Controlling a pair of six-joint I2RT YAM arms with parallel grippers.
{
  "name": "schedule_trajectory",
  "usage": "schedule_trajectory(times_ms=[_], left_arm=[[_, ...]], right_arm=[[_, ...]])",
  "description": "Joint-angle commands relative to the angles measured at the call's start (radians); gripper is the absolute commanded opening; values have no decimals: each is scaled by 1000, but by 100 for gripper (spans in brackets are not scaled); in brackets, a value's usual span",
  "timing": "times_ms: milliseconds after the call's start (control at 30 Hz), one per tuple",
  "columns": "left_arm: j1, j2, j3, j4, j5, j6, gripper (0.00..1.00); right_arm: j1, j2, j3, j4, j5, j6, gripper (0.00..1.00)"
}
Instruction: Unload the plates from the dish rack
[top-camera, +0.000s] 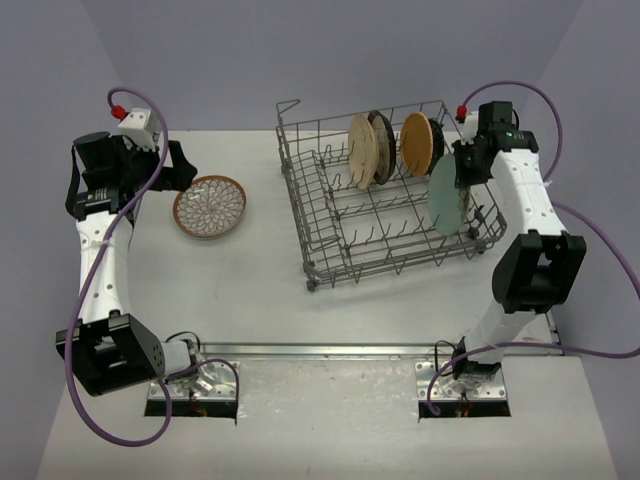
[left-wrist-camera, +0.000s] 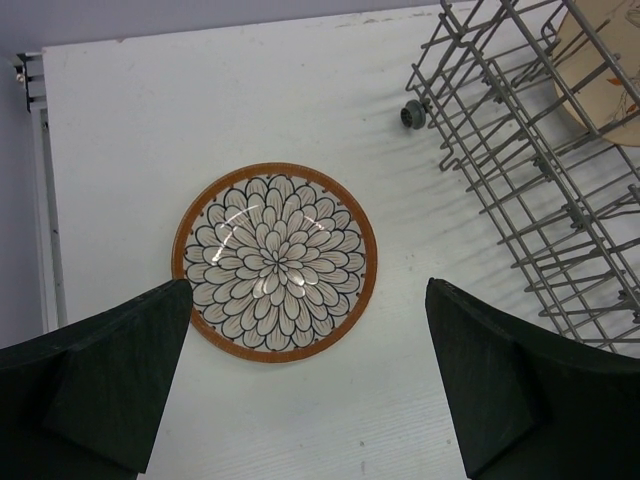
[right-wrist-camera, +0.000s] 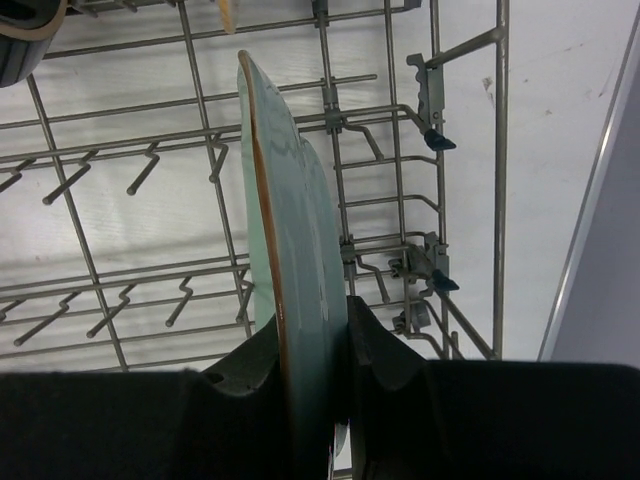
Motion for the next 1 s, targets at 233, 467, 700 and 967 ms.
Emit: schedule_trajectory(times_ms=[233, 467, 700, 967], left_arm=[[-15, -7, 116, 26, 76, -33, 100], [-26, -16, 156, 49, 335, -104, 100], [-166, -13, 175, 62, 585, -265, 100], [-424, 20, 189, 86, 507, -359, 100]], right_arm=[[-1, -257, 165, 211, -52, -61, 0], [-1, -319, 223, 185, -375, 132, 0], [18, -366, 91, 347, -831, 436, 0], [325, -396, 0, 460, -898, 499, 0]])
